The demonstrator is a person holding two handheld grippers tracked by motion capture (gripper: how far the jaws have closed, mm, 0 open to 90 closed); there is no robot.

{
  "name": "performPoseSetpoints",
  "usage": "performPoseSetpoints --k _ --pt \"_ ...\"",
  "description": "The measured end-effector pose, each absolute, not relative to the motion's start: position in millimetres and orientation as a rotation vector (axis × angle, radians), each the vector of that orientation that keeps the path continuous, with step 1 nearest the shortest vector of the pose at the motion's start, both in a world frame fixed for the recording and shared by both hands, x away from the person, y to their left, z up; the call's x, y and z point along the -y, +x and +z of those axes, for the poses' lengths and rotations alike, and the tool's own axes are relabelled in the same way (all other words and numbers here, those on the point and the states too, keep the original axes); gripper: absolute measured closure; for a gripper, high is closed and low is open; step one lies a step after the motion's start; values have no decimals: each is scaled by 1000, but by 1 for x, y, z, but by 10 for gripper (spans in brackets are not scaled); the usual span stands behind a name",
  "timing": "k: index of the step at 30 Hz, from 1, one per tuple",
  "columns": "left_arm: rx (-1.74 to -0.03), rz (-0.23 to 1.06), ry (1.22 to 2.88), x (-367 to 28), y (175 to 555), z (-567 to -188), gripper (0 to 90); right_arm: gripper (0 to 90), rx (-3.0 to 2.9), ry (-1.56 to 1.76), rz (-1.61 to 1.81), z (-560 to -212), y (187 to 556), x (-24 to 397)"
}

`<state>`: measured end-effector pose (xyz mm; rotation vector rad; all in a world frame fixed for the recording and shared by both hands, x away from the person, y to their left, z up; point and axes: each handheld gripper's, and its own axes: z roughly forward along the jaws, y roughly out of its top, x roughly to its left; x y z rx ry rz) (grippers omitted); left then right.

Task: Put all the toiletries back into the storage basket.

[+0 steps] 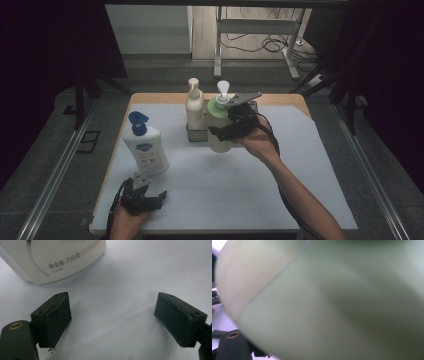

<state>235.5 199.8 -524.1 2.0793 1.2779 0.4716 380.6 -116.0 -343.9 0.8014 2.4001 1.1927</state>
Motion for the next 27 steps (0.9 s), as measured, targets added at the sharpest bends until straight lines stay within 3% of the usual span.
performPoseSetpoints --k 27 --pt "-1278 471 2079 -200 235 -524 133 127 -2305 891 1174 -329 417 114"
